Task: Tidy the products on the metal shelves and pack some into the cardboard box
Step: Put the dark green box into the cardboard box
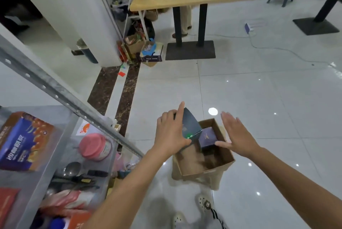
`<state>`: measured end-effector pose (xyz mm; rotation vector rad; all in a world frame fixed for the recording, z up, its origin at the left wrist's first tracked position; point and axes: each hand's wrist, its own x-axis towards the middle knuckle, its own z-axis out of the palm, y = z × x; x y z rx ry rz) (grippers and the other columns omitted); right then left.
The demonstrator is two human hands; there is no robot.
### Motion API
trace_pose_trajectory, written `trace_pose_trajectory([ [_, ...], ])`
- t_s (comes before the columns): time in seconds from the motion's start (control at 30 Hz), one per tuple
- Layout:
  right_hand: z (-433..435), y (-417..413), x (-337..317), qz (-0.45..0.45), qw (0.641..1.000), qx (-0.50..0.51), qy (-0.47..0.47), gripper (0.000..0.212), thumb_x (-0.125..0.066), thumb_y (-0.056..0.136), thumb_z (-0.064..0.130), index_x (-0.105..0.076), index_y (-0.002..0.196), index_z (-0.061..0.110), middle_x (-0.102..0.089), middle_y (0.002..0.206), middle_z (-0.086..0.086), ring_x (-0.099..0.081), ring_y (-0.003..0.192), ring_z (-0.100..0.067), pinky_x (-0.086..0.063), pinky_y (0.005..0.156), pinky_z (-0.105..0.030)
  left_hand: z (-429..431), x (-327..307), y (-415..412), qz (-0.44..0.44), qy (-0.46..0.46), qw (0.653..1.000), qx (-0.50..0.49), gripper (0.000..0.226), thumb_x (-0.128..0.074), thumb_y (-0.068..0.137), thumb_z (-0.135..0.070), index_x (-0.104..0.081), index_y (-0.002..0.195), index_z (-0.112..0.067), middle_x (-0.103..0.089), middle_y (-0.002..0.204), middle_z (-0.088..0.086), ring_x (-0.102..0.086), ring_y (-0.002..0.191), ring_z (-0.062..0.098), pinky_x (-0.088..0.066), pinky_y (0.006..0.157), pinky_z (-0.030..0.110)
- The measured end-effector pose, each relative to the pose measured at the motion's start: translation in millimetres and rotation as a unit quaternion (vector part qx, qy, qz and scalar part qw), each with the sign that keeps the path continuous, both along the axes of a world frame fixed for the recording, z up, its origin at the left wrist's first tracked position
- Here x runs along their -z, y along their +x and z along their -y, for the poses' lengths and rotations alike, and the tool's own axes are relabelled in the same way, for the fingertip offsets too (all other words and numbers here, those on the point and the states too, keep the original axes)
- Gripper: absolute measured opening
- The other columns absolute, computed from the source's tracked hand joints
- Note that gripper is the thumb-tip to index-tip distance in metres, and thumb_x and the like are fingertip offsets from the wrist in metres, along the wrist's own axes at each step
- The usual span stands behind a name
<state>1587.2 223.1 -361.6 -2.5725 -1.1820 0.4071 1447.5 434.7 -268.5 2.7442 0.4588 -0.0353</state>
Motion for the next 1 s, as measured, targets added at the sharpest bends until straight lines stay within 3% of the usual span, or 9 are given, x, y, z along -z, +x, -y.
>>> trace_pose_trajectory([
  [0.07, 24.6, 12.9, 33.6, -0.002, 0.998, 0.063, -0.028, 0.121, 0.011, 0.064, 0.092, 0.012, 0.153, 0.010, 0.019, 0.160, -0.004, 0.019, 0.146, -0.017, 0.015, 0.116, -0.033, 2.3, 28.0, 1.6, -0.023, -0.005, 1.000, 0.019, 0.110, -0.075, 0.075, -0.045, -0.005, 0.156, -0.022, -0.035, 0.145, 0.006, -0.032, 0.130, 0.024, -0.026, 0.106, 0.031],
  [0.13, 39.7, 16.7, 61.5, -0.004, 0.996, 0.075, -0.041, 0.117, 0.015, 0.064, 0.091, 0.017, 0.150, 0.011, 0.027, 0.156, -0.002, 0.022, 0.145, -0.016, 0.018, 0.115, -0.031, 7.6, 53.6, 3.2, -0.039, -0.025, 0.999, 0.024, 0.107, -0.076, 0.075, -0.045, -0.010, 0.155, -0.022, -0.035, 0.145, 0.005, -0.034, 0.129, 0.024, -0.027, 0.106, 0.030],
  [0.23, 52.5, 14.0, 100.3, -0.023, 0.996, 0.008, -0.085, 0.124, -0.001, 0.065, 0.096, 0.020, 0.148, 0.008, 0.029, 0.155, -0.006, 0.023, 0.146, -0.020, 0.023, 0.113, -0.028, 22.3, 100.6, 6.0, -0.039, -0.022, 0.998, 0.045, 0.102, -0.073, 0.071, -0.047, -0.021, 0.154, -0.018, -0.043, 0.138, 0.008, -0.044, 0.123, 0.028, -0.036, 0.103, 0.034],
  [0.33, 61.5, 10.2, 135.1, -0.059, 0.990, -0.046, -0.116, 0.137, -0.035, 0.063, 0.096, 0.016, 0.151, 0.004, 0.024, 0.157, -0.009, 0.032, 0.142, -0.014, 0.025, 0.112, -0.026, 38.7, 144.0, 13.2, -0.054, -0.034, 0.994, 0.085, 0.098, -0.069, 0.072, -0.052, -0.026, 0.153, -0.016, -0.045, 0.138, 0.009, -0.045, 0.124, 0.028, -0.037, 0.104, 0.034],
  [0.43, 61.9, 11.7, 157.4, -0.110, 0.980, -0.059, -0.152, 0.141, -0.038, 0.057, 0.098, 0.008, 0.151, 0.003, 0.009, 0.160, -0.013, 0.021, 0.146, -0.018, 0.018, 0.116, -0.028, 51.2, 182.8, 22.7, -0.093, -0.055, 0.987, 0.122, 0.100, -0.075, 0.076, -0.047, -0.020, 0.154, -0.018, -0.036, 0.147, 0.011, -0.037, 0.133, 0.028, -0.033, 0.110, 0.035],
  [0.53, 59.1, 14.9, 175.1, -0.139, 0.977, -0.057, -0.151, 0.140, -0.037, 0.056, 0.096, 0.001, 0.152, 0.001, 0.001, 0.161, -0.013, 0.011, 0.149, -0.022, 0.008, 0.119, -0.032, 62.1, 214.4, 34.9, -0.087, -0.055, 0.983, 0.153, 0.103, -0.081, 0.066, -0.044, -0.028, 0.149, -0.014, -0.043, 0.141, 0.014, -0.045, 0.126, 0.032, -0.042, 0.105, 0.040],
  [0.6, 57.3, 15.0, 179.7, -0.136, 0.982, -0.054, -0.122, 0.141, -0.047, 0.055, 0.091, 0.001, 0.153, 0.001, 0.004, 0.162, -0.012, 0.009, 0.149, -0.022, 0.005, 0.120, -0.032, 65.7, 229.8, 43.9, -0.087, -0.051, 0.981, 0.167, 0.104, -0.083, 0.065, -0.043, -0.027, 0.148, -0.013, -0.045, 0.139, 0.017, -0.046, 0.125, 0.034, -0.042, 0.103, 0.041],
  [0.73, 58.3, 14.3, 181.3, -0.121, 0.988, -0.055, -0.079, 0.138, -0.043, 0.058, 0.091, 0.005, 0.153, 0.004, 0.009, 0.162, -0.010, 0.008, 0.150, -0.021, 0.003, 0.120, -0.033, 68.5, 245.9, 61.4, -0.120, -0.040, 0.972, 0.197, 0.095, -0.073, 0.080, -0.041, -0.022, 0.154, -0.012, -0.032, 0.150, 0.018, -0.031, 0.136, 0.034, -0.026, 0.114, 0.040],
  [1.0, 56.4, 14.3, 184.5, -0.094, 0.992, -0.046, -0.073, 0.128, -0.055, 0.063, 0.079, -0.010, 0.151, -0.002, -0.008, 0.160, -0.015, -0.005, 0.149, -0.024, -0.007, 0.119, -0.034, 83.4, 279.9, 73.3, -0.138, -0.014, 0.966, 0.220, 0.089, -0.071, 0.080, -0.043, -0.028, 0.151, -0.011, -0.040, 0.144, 0.018, -0.041, 0.129, 0.034, -0.033, 0.111, 0.041],
])
